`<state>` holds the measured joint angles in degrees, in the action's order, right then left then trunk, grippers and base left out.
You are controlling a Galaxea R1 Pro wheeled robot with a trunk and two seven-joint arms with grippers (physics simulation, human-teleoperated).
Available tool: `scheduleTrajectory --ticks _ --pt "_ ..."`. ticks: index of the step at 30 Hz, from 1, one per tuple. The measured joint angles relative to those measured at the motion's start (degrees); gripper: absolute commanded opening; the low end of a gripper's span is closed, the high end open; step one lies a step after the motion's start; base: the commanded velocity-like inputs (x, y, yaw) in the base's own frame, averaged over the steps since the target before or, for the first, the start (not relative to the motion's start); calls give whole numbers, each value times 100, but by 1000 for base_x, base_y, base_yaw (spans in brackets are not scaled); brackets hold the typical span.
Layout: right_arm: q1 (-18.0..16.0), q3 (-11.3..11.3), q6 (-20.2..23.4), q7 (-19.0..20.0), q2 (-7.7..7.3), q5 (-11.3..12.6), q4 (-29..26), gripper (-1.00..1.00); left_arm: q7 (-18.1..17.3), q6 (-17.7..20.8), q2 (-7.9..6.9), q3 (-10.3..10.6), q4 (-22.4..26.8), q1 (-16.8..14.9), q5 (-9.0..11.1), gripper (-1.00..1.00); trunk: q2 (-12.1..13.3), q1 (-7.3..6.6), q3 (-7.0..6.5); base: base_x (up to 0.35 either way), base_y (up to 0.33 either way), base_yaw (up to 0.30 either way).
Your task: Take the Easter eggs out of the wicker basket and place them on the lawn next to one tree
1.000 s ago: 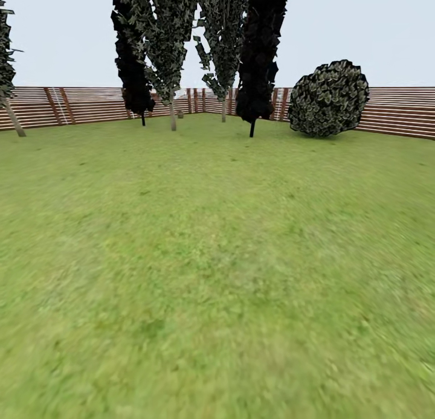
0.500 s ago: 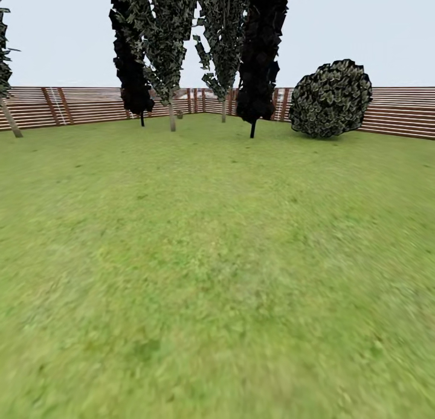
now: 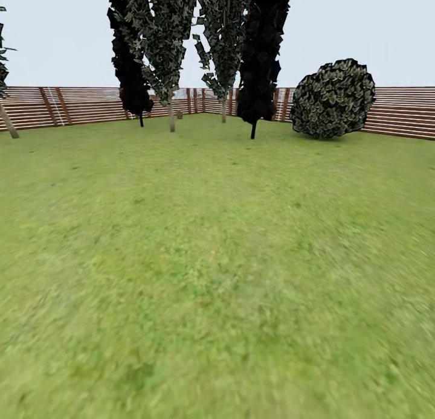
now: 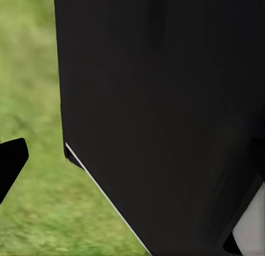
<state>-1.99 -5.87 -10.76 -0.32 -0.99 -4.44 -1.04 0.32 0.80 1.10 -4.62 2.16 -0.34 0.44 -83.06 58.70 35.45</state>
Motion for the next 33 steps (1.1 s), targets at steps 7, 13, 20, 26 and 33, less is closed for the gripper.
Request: scheduleTrajectory --ticks 7,13,20,26,33 --pt "0 -6 0 0 0 -26 -16 100 0 0 1 -4 0 0 4 100 0 0 0 331 0 0" --pt "0 -15 0 0 2 -6 1 100 0 0 -4 -4 0 0 4 100 0 0 0 331 0 0" --pt "0 -15 0 0 1 -19 -11 100 0 2 -6 -4 0 0 4 100 0 0 0 331 0 0" --pt "0 -16 0 0 -8 -19 -11 100 0 2 -6 -4 0 0 4 100 0 0 0 331 0 0" --pt "0 -16 0 0 2 -17 -5 100 0 0 -4 -4 0 0 4 100 0 0 0 331 0 0"
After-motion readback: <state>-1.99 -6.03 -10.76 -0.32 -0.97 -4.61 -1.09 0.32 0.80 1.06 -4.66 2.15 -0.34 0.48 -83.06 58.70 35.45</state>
